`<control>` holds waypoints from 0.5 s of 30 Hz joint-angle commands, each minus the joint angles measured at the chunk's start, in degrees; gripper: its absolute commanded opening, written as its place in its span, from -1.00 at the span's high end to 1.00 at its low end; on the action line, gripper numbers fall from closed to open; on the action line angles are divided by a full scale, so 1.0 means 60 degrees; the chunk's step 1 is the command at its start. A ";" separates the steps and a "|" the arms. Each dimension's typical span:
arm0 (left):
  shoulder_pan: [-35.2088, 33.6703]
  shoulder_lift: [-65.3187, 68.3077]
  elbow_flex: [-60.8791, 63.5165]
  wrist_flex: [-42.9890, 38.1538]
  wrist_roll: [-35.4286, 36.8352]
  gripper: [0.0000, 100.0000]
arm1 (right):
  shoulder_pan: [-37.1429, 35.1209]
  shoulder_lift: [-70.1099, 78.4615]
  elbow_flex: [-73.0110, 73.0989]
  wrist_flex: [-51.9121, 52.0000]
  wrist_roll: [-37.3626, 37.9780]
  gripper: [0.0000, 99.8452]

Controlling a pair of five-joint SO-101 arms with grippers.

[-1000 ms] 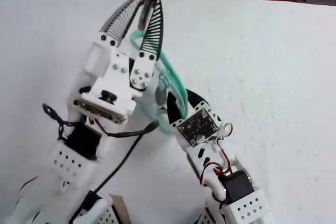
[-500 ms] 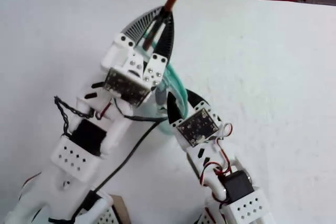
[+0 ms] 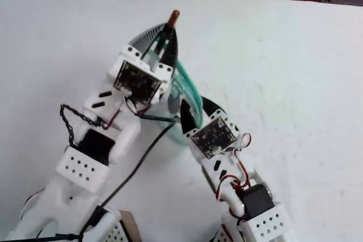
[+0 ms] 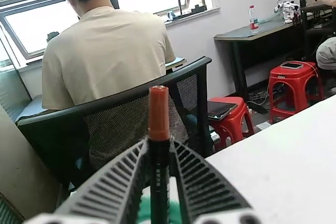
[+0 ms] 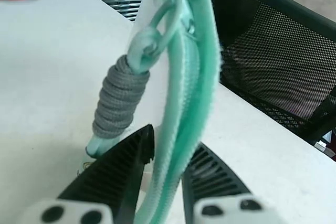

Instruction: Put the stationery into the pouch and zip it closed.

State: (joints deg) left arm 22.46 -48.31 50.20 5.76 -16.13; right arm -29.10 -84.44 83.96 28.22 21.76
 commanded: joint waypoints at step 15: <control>0.0168 -0.3553 0.1377 0.1377 0.0293 0.63 | 0.0256 0.0066 0.0381 -0.0183 0.0029 0.96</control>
State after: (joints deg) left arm 22.20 -71.16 58.64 10.33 -16.04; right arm -27.96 -84.44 84.57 27.08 21.76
